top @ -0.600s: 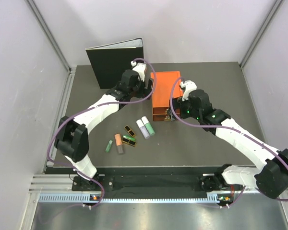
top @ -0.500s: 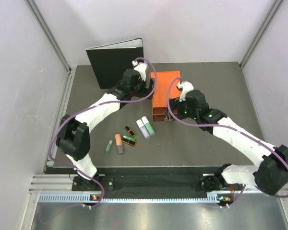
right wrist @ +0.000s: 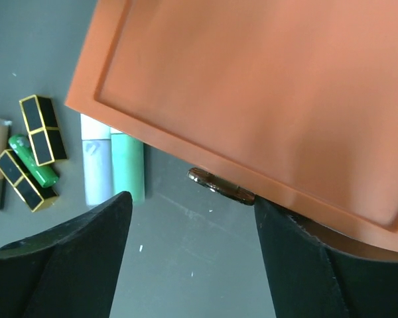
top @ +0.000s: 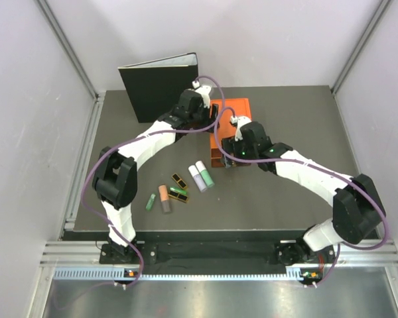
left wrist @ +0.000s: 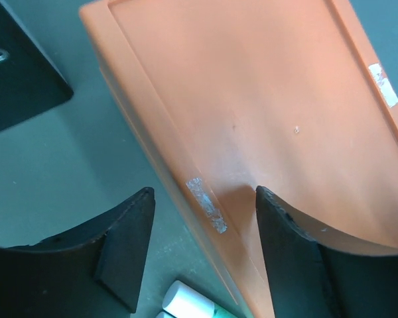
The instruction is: Organize the makeup
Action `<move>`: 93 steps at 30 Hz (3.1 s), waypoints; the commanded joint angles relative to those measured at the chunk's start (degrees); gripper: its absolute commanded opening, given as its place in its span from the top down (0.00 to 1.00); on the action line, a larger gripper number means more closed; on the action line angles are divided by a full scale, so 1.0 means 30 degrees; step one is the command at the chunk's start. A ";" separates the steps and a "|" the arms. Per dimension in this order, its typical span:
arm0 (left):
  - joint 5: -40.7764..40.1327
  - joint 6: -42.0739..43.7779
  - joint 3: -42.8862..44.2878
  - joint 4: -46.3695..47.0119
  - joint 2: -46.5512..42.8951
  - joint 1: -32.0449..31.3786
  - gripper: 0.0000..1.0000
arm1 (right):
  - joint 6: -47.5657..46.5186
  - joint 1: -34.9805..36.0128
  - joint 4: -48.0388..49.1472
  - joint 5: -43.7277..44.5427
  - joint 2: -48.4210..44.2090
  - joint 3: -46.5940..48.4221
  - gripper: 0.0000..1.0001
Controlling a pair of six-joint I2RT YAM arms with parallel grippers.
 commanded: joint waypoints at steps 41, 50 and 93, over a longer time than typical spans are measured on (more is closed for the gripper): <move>-0.0037 -0.2136 0.1697 -0.1242 0.1600 -0.0058 0.45 | 0.1224 0.0353 0.0879 0.5730 0.0804 0.0907 1.00; -0.1003 -0.2400 0.1552 -0.1623 0.1542 -0.0058 0.44 | 0.1869 0.0880 -0.1055 0.5905 -0.1803 -0.0381 1.00; -0.2762 -0.1201 0.0761 -0.1945 0.0636 -0.0146 0.31 | -0.0328 0.1642 -0.7382 0.2711 -0.4966 -0.2347 0.23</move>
